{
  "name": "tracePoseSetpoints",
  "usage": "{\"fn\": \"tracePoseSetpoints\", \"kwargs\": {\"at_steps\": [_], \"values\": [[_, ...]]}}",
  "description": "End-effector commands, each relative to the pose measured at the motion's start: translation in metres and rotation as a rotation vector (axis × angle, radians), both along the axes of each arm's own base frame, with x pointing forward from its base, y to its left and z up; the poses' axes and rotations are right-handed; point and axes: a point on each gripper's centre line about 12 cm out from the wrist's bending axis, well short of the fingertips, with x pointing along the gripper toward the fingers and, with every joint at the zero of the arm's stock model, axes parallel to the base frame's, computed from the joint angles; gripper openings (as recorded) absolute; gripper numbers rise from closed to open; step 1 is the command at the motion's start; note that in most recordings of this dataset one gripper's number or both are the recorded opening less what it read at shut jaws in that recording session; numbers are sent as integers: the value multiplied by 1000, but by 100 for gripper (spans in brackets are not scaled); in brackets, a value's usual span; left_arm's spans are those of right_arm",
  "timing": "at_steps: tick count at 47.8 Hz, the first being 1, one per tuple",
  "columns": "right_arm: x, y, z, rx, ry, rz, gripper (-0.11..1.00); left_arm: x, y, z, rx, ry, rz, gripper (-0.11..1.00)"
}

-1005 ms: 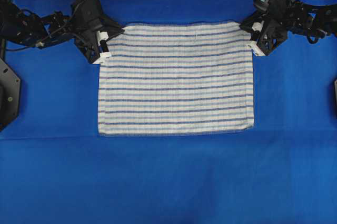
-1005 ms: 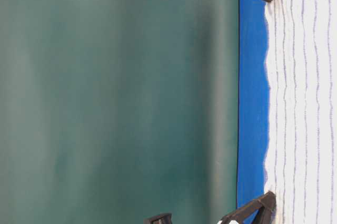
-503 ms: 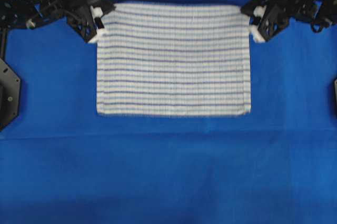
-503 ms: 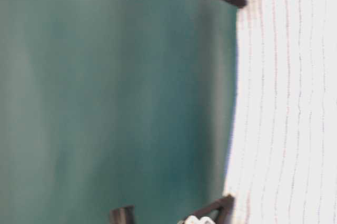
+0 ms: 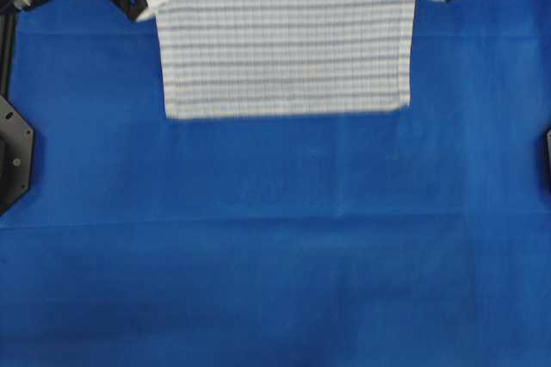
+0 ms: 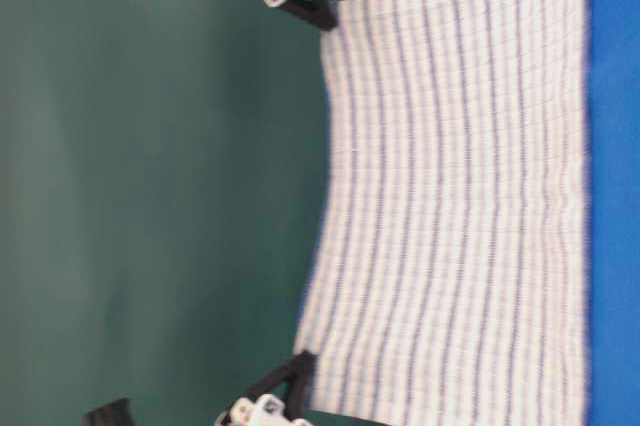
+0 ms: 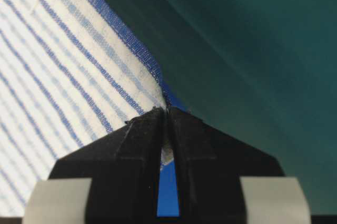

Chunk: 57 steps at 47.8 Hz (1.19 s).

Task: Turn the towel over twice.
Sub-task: 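Lift the held far edge up and away from the table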

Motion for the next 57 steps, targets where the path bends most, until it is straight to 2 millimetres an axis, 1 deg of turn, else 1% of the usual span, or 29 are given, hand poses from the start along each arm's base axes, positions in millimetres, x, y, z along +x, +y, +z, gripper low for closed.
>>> {"fn": "tracePoseSetpoints", "kwargs": {"at_steps": [1, 5, 13, 20, 23, 30, 32, 38, 41, 50, 57], "values": [[1, -5, 38, -73, -46, -2, 8, 0, 6, 26, 51, -57, 13, 1], [1, -6, 55, -104, -49, -2, 8, 1, 7, 35, 78, -67, 9, 1], [-1, -6, 81, -146, -70, -6, 8, 1, 8, 56, 115, -110, 11, 1], [-5, -2, 92, -168, -92, -5, 8, -2, 5, 77, 149, -149, 9, 1], [-6, 2, 95, -174, -99, 1, 8, -3, 0, 82, 157, -159, 2, 1], [-4, 19, 103, -177, -110, 37, 8, -2, -14, 85, 149, -152, -36, 1], [-3, 27, 105, -173, -111, 54, 8, -1, -21, 84, 143, -147, -53, 1], [-2, 46, 101, -146, -102, 94, 8, 1, -39, 84, 132, -139, -105, 1], [0, 61, 99, -126, -95, 129, 8, 2, -49, 82, 122, -130, -133, 1], [4, 109, 94, -63, -98, 241, 8, 3, -88, 72, 73, -81, -251, 1], [4, 141, 83, 3, -83, 314, 8, 4, -116, 62, 18, -41, -334, 1]]}}
